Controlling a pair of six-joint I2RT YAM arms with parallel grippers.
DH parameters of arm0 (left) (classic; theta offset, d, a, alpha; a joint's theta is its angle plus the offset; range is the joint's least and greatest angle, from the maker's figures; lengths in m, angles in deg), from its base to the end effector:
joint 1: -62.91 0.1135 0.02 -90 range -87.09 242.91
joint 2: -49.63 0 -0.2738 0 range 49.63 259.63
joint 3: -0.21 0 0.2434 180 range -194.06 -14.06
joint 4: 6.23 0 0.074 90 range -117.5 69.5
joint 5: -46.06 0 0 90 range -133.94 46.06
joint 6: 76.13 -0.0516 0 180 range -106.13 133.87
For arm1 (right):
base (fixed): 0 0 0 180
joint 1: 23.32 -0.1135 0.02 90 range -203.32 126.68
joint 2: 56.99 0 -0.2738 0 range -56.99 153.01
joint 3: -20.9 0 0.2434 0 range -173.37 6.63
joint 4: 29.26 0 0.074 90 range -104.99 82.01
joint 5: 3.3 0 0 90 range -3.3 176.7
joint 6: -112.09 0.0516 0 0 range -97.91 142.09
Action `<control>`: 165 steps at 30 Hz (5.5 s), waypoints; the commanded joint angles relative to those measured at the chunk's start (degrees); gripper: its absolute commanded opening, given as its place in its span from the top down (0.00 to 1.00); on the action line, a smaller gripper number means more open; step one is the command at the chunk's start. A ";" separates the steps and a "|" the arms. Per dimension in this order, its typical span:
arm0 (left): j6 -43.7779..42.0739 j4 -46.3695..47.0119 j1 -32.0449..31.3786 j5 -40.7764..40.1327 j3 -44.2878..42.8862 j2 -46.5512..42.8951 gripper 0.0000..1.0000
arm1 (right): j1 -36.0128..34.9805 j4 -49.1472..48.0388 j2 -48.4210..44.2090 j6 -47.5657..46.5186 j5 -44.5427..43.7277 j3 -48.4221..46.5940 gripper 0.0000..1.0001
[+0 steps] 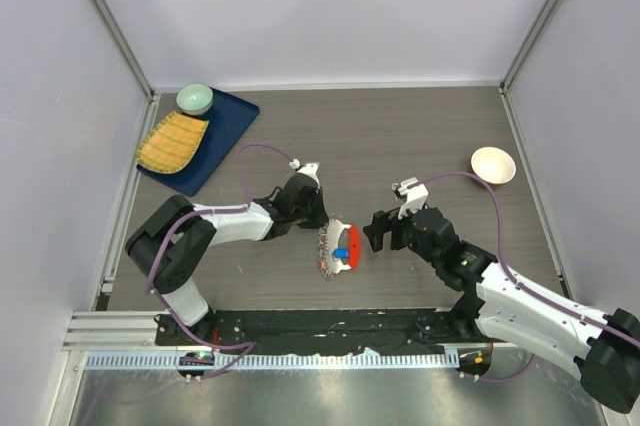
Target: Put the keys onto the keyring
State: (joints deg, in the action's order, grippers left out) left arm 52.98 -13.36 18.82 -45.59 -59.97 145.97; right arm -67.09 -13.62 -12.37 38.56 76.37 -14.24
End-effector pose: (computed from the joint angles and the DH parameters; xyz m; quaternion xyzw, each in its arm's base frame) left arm 0.2439 -0.2342 0.1559 0.0342 0.9174 -0.2533 0.3052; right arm 0.1350 0.1166 0.2128 -0.1514 0.8282 0.2024 0.5002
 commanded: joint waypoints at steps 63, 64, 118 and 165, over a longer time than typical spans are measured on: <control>-51.42 -6.34 -0.11 34.08 5.22 -29.63 1.00 | -0.09 -22.55 18.75 -17.00 38.97 -8.75 0.57; -51.24 -6.35 -0.11 33.91 5.30 -29.71 1.00 | -0.09 -22.29 19.10 -17.00 39.15 -9.02 0.58; -12.92 49.90 1.56 26.78 36.33 -45.89 0.72 | 0.00 -67.46 19.54 3.83 44.52 3.90 0.99; -22.29 45.29 1.56 30.74 34.40 -44.73 1.00 | 0.00 -53.69 19.20 3.14 44.18 3.20 0.79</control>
State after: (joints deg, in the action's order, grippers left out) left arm 39.04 35.60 20.65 -15.34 -23.27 104.05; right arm -66.76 -77.38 10.34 43.26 122.51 -9.60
